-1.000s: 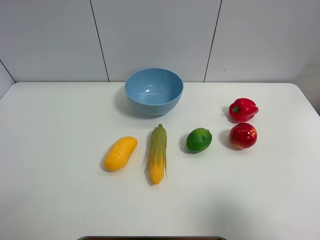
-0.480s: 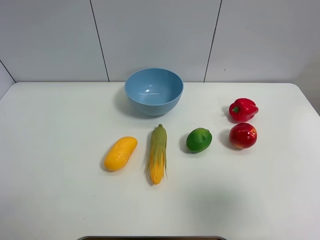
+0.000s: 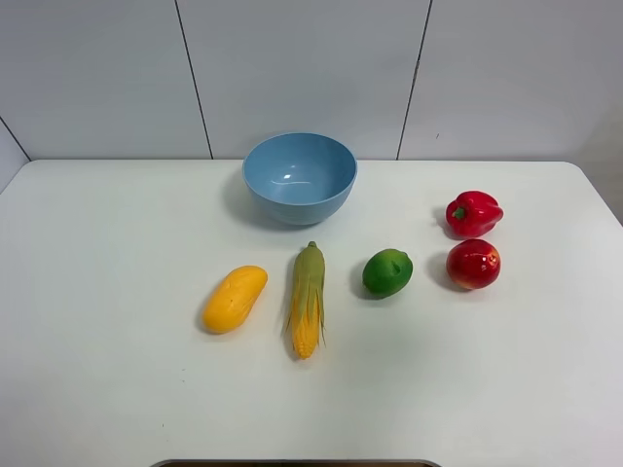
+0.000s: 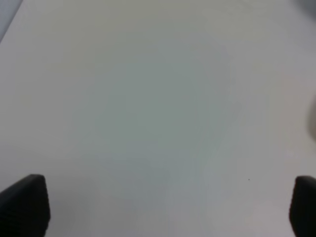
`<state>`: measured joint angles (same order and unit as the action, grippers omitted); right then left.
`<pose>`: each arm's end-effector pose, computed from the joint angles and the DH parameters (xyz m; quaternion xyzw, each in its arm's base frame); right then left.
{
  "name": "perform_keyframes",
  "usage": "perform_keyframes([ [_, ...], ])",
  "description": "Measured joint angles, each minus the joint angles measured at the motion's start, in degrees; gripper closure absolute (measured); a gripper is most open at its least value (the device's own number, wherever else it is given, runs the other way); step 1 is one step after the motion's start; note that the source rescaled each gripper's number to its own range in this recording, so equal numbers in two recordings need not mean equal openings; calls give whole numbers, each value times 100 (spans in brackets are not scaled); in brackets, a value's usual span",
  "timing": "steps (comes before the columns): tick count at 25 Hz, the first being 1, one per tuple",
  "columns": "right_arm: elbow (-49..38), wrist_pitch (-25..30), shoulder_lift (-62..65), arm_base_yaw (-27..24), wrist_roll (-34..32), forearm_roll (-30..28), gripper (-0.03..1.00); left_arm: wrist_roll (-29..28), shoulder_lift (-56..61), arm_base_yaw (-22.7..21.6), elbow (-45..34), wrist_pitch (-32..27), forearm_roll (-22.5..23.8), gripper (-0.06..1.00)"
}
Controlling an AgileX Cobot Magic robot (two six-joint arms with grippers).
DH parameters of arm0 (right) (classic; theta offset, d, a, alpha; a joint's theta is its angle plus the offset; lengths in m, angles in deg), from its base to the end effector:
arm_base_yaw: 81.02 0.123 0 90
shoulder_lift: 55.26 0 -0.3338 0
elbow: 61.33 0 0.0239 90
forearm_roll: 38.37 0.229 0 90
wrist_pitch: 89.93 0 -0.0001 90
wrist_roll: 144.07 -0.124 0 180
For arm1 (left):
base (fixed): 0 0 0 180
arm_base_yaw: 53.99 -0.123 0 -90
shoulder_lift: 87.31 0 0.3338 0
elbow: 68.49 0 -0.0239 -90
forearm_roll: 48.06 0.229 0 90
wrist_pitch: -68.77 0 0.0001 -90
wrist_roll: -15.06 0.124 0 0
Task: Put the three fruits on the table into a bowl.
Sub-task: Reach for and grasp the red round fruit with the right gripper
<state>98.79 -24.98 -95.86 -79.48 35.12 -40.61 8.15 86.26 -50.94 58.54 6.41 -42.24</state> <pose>0.0351 -0.0035 0.4020 -0.0049 0.8886 -0.0101 0.4586 -0.0410 0.0133 0.2327 -0.0307 0.8719 0.0084 0.4886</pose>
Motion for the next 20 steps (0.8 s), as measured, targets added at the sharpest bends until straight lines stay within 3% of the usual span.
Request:
perform_keyframes([
  [2, 183, 170, -378, 0, 23, -66, 22, 0, 0, 0, 0, 0, 0, -5],
  [7, 402, 288, -1122, 0, 81, -135, 2, 0, 0, 0, 0, 0, 0, -5],
  [9, 415, 282, -1401, 0, -31, -254, -1, 0, 0, 0, 0, 0, 0, -5],
  [13, 421, 403, -2019, 0, -397, -371, -3, 0, 0, 0, 0, 0, 0, -5],
  [20, 531, 193, -2978, 0, -429, -120, -3, 0, 0, 0, 0, 0, 0, -5],
])
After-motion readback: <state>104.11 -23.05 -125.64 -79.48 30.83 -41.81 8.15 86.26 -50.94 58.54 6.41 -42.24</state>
